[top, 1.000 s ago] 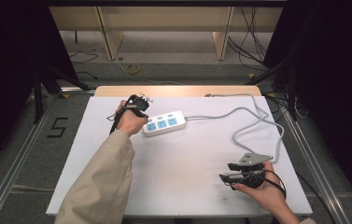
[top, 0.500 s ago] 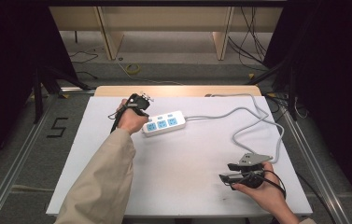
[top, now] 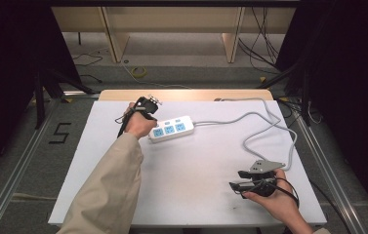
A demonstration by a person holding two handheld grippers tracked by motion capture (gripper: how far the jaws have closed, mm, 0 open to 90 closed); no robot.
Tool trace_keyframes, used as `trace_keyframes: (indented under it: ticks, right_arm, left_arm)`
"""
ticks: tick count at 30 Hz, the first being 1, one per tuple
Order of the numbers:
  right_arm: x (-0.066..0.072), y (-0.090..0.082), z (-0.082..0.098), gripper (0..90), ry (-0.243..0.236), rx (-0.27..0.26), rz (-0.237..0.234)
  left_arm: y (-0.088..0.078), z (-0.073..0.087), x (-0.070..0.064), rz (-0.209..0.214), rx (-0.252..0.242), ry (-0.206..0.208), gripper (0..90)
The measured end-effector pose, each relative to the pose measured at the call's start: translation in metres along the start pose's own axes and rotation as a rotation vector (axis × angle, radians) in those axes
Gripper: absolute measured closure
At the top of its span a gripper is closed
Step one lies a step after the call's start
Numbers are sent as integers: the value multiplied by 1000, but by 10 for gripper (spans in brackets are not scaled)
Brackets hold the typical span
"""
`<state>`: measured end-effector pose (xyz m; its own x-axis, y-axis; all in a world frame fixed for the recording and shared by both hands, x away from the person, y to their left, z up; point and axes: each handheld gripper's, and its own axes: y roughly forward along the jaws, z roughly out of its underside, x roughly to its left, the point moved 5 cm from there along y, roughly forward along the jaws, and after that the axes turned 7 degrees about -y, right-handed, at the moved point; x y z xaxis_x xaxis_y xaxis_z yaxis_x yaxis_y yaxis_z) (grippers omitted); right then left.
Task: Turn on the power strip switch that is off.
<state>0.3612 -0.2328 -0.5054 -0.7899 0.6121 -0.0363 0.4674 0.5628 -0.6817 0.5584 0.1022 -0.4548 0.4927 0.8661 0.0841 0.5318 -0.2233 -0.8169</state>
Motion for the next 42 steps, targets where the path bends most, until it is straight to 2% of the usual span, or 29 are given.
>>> trace_keyframes:
  ticks: [9,34,42]
  right_arm:
    - [0,0,0,434,2,-1,-1]
    - [-1,-1,0,433,0,-1,-2]
    - [-1,0,0,433,0,0,-2]
  left_arm:
    - [2,-2,1,5,3,-10,898]
    - [10,-9,1,2,15,8,899]
    - [15,-9,0,5,14,1,898]
